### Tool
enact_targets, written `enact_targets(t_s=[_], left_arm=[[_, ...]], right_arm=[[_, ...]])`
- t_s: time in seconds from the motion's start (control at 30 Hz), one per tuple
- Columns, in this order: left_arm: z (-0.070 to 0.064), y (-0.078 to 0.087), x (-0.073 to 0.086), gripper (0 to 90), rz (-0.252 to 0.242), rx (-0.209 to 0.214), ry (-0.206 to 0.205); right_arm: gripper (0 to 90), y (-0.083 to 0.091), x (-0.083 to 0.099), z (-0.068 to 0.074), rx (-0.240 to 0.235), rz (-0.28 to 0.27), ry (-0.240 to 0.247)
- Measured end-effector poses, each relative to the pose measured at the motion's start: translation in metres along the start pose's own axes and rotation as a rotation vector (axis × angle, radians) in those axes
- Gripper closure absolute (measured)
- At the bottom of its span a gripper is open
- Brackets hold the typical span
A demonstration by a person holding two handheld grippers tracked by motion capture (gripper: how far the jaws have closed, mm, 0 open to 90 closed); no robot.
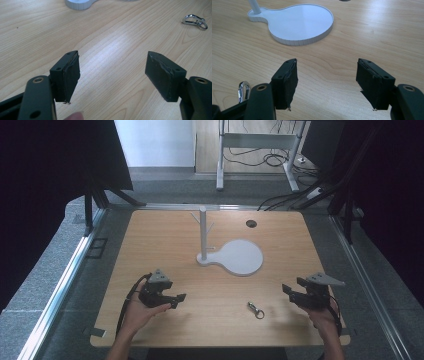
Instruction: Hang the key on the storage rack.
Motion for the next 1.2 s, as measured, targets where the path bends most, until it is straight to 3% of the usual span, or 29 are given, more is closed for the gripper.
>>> enact_targets(t_s=[0.27, 0.37, 0.57, 0.97, 1.2], left_arm=[[-0.004, -0.008, 0.001, 28.3, 0.018, 0.013, 0.002], [-0.008, -0.014, 0.002, 28.1, 0.04, 0.018, -0.013], [-0.01, -0.012, 0.002, 27.9, 0.039, 0.019, -0.004], [-0.009, -0.016, 0.005, 27.4, 0.059, 0.023, -0.006], [-0.008, -0.006, 0.003, 27.5, 0.03, 0.031, -0.003]], right_arm=[[37.9, 0.005, -0.001, -0.003, -0.027, -0.002, -0.013], [40.1, 0.005, 0.0, 0.001, -0.032, 0.014, 0.006], [44.5, 0.007, -0.003, 0.008, -0.066, 0.042, 0.042], [47.8, 0.005, -0.007, 0.02, -0.081, 0.101, 0.082], [51.3, 0.016, -0.018, 0.031, -0.09, 0.123, 0.117]])
Point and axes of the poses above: each handheld gripper's, and its own axes: y roughly backward along the jaws, x roughly out of its underside, z roughly to its left, the point moved 6 cm from there along -y, roughly forward along the jaws, and after that the axes turned 9 degrees about z, right-handed, at the moved point
